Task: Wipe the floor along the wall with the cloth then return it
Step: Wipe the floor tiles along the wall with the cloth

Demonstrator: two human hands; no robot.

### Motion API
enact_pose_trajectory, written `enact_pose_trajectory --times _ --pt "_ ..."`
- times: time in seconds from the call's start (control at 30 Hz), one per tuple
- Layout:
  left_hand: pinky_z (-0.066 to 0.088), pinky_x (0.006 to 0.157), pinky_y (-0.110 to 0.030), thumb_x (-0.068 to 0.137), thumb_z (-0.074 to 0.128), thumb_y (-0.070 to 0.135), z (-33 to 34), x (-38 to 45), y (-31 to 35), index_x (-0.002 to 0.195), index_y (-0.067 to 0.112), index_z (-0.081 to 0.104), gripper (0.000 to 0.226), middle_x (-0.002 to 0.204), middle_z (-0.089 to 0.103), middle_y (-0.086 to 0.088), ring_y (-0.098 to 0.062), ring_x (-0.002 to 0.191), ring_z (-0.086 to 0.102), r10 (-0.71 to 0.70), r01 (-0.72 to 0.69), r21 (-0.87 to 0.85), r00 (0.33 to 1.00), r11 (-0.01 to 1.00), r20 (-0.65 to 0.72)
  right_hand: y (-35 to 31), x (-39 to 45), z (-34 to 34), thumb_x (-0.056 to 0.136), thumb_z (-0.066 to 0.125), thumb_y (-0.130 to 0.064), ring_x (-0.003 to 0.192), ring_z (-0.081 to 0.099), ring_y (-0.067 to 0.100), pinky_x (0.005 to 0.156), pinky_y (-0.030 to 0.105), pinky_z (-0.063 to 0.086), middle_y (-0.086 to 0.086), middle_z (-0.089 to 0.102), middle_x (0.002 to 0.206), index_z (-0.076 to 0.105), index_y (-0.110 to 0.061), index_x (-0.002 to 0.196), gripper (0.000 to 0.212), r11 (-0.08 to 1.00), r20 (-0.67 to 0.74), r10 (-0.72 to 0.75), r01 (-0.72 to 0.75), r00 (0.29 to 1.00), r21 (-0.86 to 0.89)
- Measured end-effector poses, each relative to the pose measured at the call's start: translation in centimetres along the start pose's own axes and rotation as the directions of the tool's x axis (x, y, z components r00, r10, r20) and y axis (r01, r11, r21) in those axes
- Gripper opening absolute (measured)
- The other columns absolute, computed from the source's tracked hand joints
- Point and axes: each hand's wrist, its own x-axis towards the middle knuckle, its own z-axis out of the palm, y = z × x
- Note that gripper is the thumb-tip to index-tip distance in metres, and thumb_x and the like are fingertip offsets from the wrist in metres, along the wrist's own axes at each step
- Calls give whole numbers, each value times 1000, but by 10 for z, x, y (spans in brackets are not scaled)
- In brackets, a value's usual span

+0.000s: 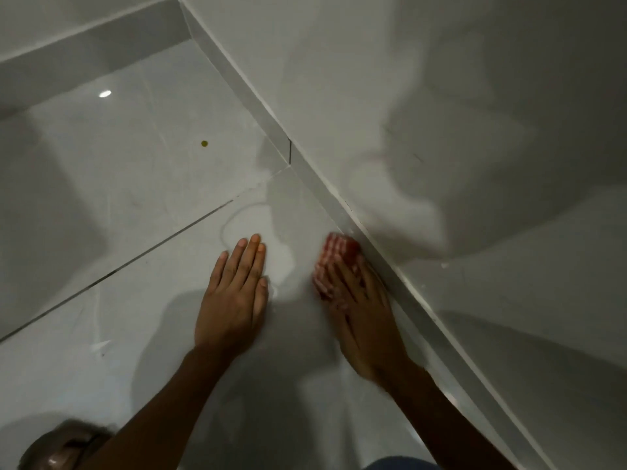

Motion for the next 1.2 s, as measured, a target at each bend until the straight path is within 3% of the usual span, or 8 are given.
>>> enact_pose_trajectory --times 0.13,0.27,0.43,0.57,0.73,0.8,0.97,1.2 --pt "25 135 -54 114 32 27 3 -2 -2 167 3 29 58 178 27 -13 -29 168 21 26 -27 -19 998 999 -57 10 -21 0 112 16 -51 168 -7 19 134 56 18 -4 -2 182 8 -27 172 65 999 39 26 -24 999 -44" --pt "28 133 -57 114 36 25 3 -4 -4 166 2 31 58 177 28 -15 -30 167 23 45 -48 -27 994 998 -97 0 14 -2 112 21 -48 168 -4 22 135 51 16 1 6 182 15 -23 171 65 994 26 -53 55 998 -95" --pt "20 137 -50 113 34 30 4 -3 -4 170 12 25 60 180 24 -6 -21 169 17 2 -7 -67 998 998 -66 -20 67 -6 112 35 -39 168 8 30 136 48 12 12 17 180 21 -11 170 66 977 13 -87 88 996 -196" --pt "15 138 -47 113 29 34 7 -3 -7 171 14 22 61 181 21 -5 -19 170 14 -7 4 -72 999 997 -40 -21 81 -14 110 33 -32 165 20 37 133 53 24 19 25 176 26 -3 167 64 948 43 -127 134 991 -290" --pt "19 137 -50 113 28 32 4 -3 -7 170 12 23 60 180 22 -7 -22 169 17 -4 1 -67 999 998 -46 -15 17 -6 112 12 -51 168 2 27 137 49 10 11 8 181 13 -13 171 70 986 2 15 -15 1000 -164" --pt "18 137 -49 114 27 33 4 -3 -5 171 13 21 61 181 21 -5 -20 169 15 -18 16 -71 999 997 -32 -11 -13 -1 110 8 -56 168 2 27 136 53 14 8 6 181 8 -18 172 72 985 16 81 -77 997 -157" --pt "15 138 -48 114 27 32 5 -3 -5 171 14 21 61 181 20 -5 -19 170 14 -12 9 -75 999 997 -45 -11 -4 -2 109 7 -59 167 2 28 135 53 10 7 5 180 11 -18 171 75 989 54 85 -77 995 -129" --pt "17 138 -49 112 29 31 1 -3 -4 170 12 24 61 180 22 -8 -23 169 17 -3 2 -66 1000 998 -24 -33 87 -3 110 37 -41 168 2 31 133 44 2 9 12 180 21 -14 170 67 997 29 -45 47 999 -69"
